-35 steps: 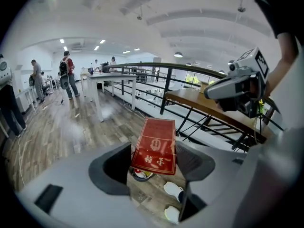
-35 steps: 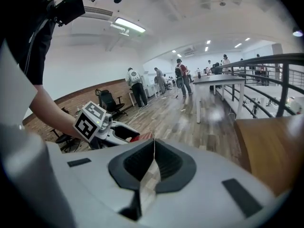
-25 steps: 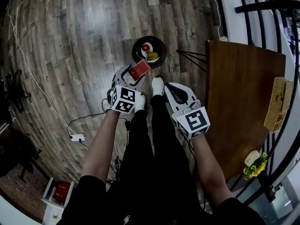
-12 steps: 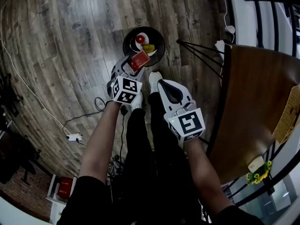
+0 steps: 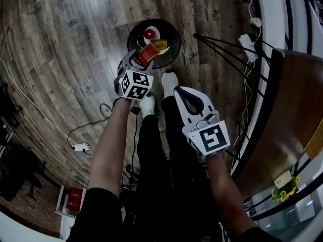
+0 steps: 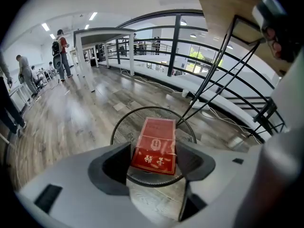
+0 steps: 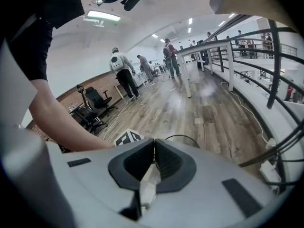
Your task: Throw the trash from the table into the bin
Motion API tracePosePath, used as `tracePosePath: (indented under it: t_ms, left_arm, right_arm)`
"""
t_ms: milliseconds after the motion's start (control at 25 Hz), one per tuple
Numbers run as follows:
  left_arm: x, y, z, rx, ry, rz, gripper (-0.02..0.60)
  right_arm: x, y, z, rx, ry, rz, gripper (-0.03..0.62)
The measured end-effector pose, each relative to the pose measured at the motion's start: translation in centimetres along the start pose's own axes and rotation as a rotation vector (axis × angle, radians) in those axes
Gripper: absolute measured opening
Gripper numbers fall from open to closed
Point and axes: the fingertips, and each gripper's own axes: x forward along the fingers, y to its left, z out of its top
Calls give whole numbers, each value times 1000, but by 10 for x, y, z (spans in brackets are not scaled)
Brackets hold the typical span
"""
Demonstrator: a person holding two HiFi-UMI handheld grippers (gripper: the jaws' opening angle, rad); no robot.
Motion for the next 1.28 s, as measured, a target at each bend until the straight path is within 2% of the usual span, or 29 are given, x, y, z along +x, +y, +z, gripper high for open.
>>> tracePosePath:
  t_ms: [280,600,760,880,960,1280]
  left_arm:
    - [11,7,-5,-7,28,-10,299]
    - [-22,-1,14,-30,-9,-23,297]
    - [-47,-7,34,-34,-41,-33,190]
    - [-72,-7,49,-53,-70,-30,67]
    - [-88,-9,60,-61,-85,-29,21]
    - [-176,-13,97,-94,-158,-38,12]
  right_arm:
    - [-3,-6,1,5,-16,-3,14]
    - [-15,6,20,-8,-47,-3,14]
    - [-25,14,38,-20,-68,-6,14]
    - [-37,23,49,-18,-79,-7,14]
    - [-46,27,57,-23,-85,-12,14]
    - [-85,57,91,-29,-105,-28,14]
